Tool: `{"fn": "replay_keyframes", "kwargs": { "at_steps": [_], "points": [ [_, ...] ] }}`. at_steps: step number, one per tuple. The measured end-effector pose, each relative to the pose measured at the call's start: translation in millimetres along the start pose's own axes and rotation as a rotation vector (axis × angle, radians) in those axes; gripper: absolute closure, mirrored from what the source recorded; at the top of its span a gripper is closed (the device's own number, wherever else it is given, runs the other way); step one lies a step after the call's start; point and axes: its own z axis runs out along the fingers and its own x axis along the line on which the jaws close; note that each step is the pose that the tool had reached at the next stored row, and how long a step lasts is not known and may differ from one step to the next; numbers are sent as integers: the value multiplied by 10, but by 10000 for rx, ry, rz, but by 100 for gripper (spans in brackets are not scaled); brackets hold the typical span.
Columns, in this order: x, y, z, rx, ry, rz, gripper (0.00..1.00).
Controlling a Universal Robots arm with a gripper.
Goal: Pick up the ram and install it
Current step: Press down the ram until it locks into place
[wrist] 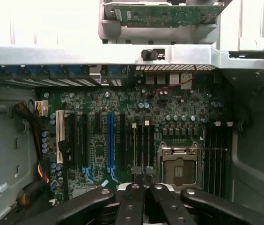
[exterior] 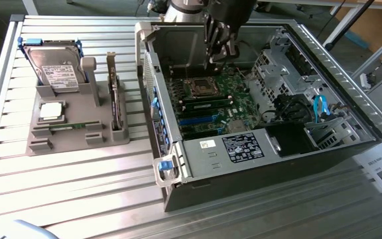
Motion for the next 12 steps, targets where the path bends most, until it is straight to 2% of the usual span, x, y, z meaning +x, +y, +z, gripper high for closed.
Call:
{"fn": "replay_keyframes", "kwargs": {
  "at_steps": [12],
  "points": [
    [0, -291, 3, -3, 1, 0, 90]
  ]
}}
